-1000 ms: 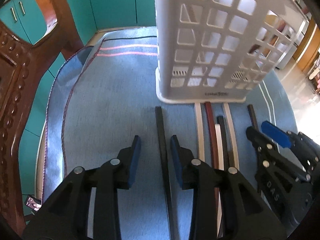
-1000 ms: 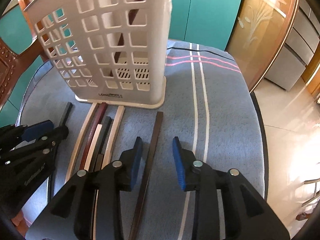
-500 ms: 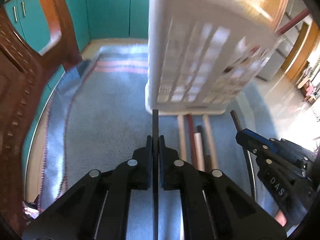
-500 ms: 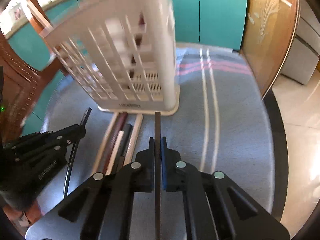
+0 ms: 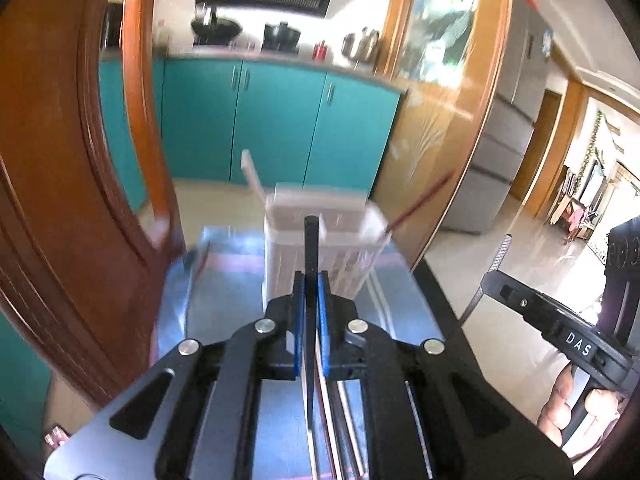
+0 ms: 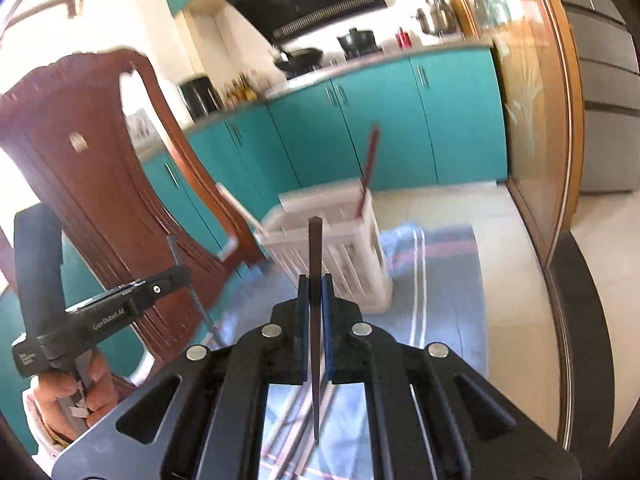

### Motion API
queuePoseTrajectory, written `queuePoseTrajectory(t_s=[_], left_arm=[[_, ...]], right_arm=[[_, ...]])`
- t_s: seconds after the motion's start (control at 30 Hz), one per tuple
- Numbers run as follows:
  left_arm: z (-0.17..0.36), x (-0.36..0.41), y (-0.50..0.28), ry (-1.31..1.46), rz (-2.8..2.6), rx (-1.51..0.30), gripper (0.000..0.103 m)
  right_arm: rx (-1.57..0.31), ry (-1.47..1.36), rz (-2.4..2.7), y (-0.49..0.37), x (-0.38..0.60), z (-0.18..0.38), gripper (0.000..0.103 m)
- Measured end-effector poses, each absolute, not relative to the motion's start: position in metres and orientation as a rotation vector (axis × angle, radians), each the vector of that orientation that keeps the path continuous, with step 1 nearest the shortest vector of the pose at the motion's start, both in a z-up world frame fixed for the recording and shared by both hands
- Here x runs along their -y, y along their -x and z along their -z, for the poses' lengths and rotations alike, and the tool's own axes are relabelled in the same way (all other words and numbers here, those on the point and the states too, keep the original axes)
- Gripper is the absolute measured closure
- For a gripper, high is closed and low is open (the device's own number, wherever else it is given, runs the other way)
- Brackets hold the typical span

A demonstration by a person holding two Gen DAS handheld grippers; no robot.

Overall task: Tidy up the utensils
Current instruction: 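Lift both chopsticks over the white holder and open both tools to drop them in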

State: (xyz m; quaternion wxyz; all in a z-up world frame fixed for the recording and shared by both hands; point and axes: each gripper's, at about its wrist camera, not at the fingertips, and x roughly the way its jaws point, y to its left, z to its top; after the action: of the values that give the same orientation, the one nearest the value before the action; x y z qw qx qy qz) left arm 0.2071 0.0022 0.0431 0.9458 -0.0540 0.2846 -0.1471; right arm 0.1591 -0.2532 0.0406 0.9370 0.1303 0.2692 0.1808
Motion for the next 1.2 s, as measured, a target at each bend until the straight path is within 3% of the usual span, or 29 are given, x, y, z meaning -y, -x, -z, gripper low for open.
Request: queuePoseTrajectory(t_s=[0.27,0.4,0.7,1.07,1.2], left_arm=[[-0.15,-0.02,-0.216,0.185,0.252,-0.309,0.096],[-0.169,-0.017,-0.237,0.22,0.168,-0.207,0.096],[-0.088,-0.009,-0.299,0.204,0.081,-0.326,0.096],[-0.053,0.006,-0.297,0.134,0.08,-0.358,0.095],[-0.057,0.005,-0.277,0.129,0.101,-0.326,0.086]], right_arm=[[-0.224,-0.307,-0.323,-0.171,0.251,-0.148,0.096],[-0.125,-0.281,-0.209,-0.193,0.243,-0.162,0.096],[-0.22,-0.232,-0.134,-0.248,0.234,-0.086,0.096],[-0.244,-0.257,-0.143,-0.237,0.241,-0.055,0.096],[-0.195,-0.254,-0.134,-0.212,0.245,-0.06,0.073]])
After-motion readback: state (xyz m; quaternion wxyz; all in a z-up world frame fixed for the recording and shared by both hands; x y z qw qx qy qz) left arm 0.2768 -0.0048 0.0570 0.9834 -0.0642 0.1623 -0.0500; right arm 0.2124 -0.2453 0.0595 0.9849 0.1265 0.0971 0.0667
